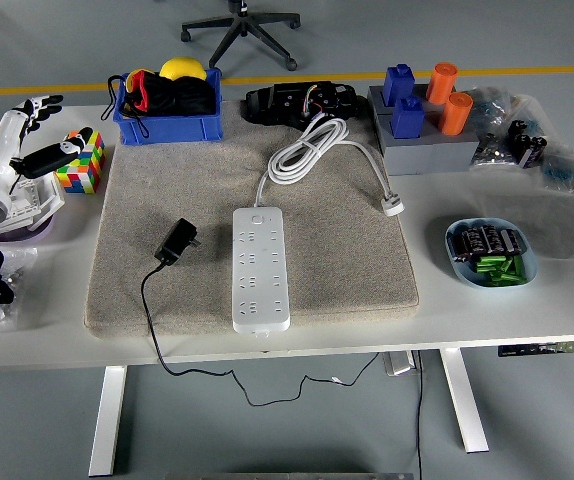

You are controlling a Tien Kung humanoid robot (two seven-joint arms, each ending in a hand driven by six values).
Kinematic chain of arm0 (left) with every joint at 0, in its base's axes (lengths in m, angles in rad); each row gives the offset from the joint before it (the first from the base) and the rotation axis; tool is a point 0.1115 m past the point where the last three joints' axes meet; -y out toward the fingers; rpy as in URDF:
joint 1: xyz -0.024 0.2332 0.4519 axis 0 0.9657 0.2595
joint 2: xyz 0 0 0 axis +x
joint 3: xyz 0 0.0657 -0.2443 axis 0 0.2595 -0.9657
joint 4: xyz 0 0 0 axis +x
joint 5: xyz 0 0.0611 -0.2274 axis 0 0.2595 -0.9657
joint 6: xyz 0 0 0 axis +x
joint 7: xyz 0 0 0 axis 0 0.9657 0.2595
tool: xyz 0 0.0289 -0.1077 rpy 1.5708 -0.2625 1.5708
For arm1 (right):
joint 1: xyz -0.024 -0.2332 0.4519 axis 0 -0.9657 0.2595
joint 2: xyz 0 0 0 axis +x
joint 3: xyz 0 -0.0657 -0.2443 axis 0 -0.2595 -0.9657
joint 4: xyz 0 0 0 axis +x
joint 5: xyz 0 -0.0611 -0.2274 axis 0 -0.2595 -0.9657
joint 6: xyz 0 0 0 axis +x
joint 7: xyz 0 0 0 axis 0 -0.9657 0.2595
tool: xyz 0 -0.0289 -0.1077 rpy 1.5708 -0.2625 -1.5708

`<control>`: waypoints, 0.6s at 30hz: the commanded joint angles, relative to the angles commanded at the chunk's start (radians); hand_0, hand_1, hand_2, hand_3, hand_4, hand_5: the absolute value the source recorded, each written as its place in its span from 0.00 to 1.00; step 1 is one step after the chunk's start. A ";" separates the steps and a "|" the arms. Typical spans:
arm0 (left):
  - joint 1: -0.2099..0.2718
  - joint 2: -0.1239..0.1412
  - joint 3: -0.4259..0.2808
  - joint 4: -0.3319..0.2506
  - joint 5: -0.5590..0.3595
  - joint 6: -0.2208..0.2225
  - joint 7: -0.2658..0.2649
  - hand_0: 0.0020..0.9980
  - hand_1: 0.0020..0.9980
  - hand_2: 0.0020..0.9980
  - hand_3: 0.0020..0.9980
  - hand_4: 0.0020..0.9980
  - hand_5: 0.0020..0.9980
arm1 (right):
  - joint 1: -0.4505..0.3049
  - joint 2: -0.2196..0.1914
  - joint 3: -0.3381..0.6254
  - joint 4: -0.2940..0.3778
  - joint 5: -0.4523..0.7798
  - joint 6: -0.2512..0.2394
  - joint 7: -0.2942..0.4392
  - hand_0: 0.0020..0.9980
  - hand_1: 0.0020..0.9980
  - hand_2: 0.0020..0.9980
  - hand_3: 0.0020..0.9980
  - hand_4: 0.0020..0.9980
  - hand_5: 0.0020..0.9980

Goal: Pull the plug out,throw it away,press the button

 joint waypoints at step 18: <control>0.034 -0.004 0.003 -0.010 0.000 -0.002 0.004 0.87 0.90 0.84 0.85 0.75 0.38 | -0.034 -0.001 0.026 0.000 -0.004 -0.009 0.003 0.75 0.66 0.65 0.62 0.66 0.51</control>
